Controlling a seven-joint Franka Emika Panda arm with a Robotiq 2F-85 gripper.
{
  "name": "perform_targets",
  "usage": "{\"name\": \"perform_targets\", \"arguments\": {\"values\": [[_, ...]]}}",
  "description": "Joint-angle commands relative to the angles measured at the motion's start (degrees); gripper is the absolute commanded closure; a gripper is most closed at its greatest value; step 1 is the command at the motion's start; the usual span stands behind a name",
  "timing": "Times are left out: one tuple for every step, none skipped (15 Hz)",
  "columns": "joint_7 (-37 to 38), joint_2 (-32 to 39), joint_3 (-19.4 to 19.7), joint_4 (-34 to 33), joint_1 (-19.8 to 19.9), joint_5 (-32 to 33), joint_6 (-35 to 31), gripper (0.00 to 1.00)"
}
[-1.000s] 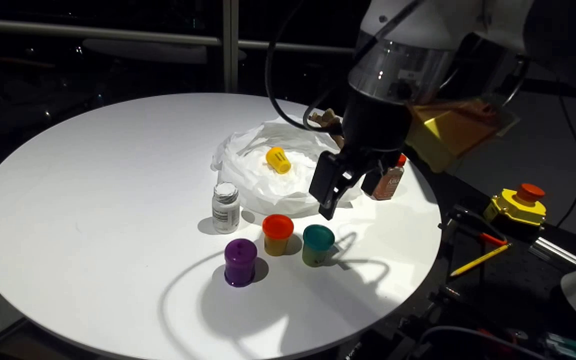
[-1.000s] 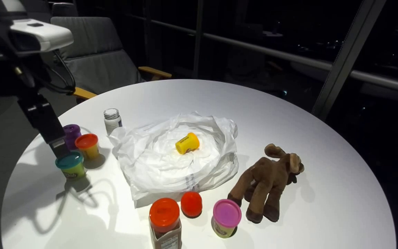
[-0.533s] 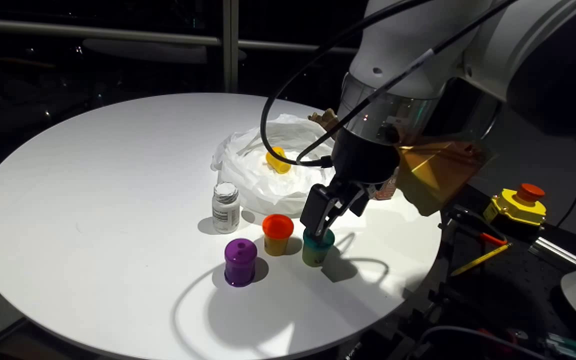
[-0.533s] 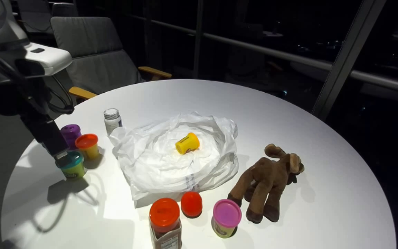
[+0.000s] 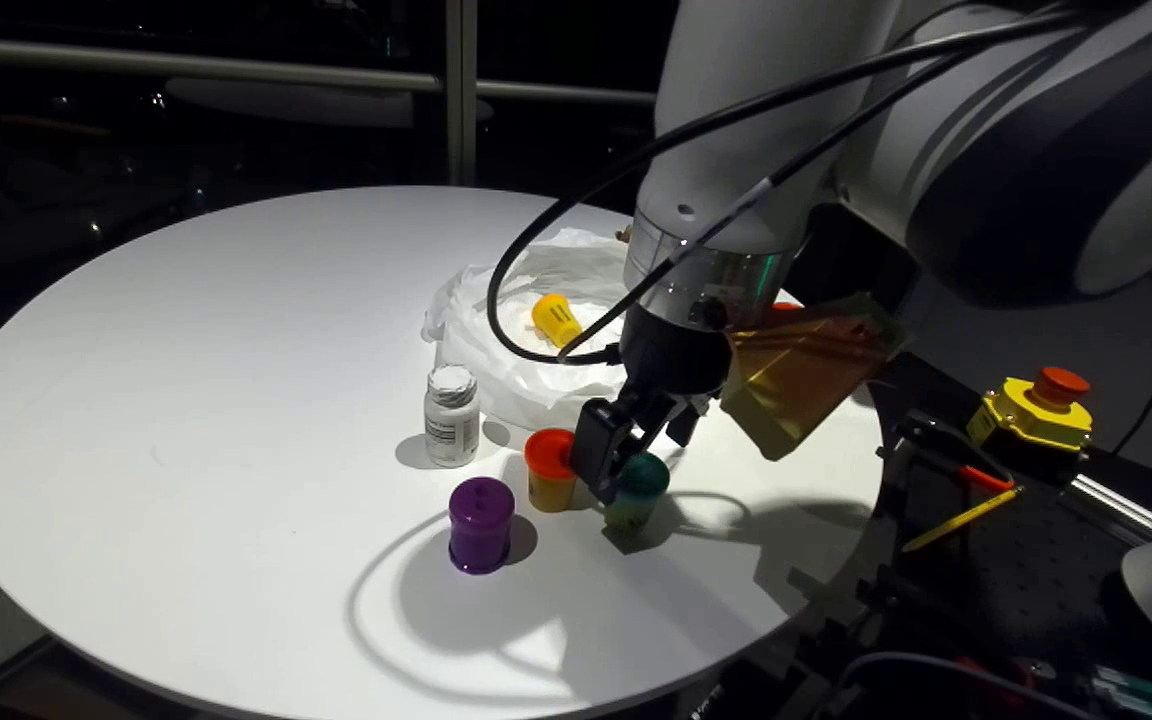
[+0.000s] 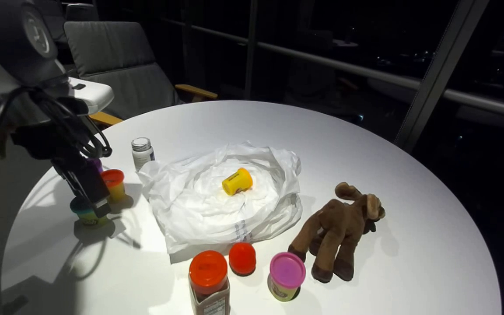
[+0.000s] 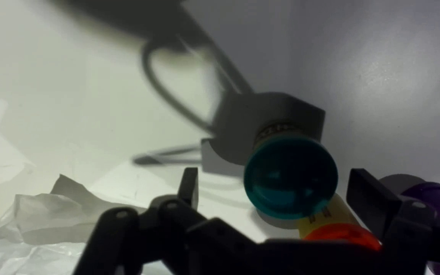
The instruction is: Pick up all the objects from the table and put them in the plastic bag.
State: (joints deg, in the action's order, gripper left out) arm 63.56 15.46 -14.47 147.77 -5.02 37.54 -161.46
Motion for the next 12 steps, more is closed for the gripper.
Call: {"name": "perform_targets", "arguments": {"values": [[0.71, 4.76, 0.82, -3.79, -0.46, 0.69, -0.98, 0.0], [0.85, 5.45, 1.0, -4.16, -0.46, 0.77, -1.1, 0.0], [0.77, 5.75, 0.91, -4.23, -0.24, 0.48, -1.26, 0.25], [1.14, 5.76, 1.08, -4.21, -0.28, 0.63, -1.41, 0.25], [1.41, 5.07, 1.02, -3.54, -0.13, 0.47, -1.67, 0.34], [2.15, 4.18, 1.32, -2.81, -0.31, 0.78, -1.94, 0.42], [2.8, 3.18, 1.55, -2.05, -0.48, 1.09, -2.24, 0.51], [3.56, 1.92, 1.68, -1.14, -0.69, 1.33, -2.48, 0.58], [4.18, 0.78, 1.78, -0.36, -0.85, 1.52, -2.78, 0.65], [4.8, -0.18, 1.91, 0.16, -1.03, 1.75, -2.65, 0.73], [4.82, -1.73, 1.43, 1.14, -0.75, 1.27, -2.4, 0.78], [3.81, -3.15, 0.38, 1.88, 0.06, -0.22, -1.46, 0.77]]}}
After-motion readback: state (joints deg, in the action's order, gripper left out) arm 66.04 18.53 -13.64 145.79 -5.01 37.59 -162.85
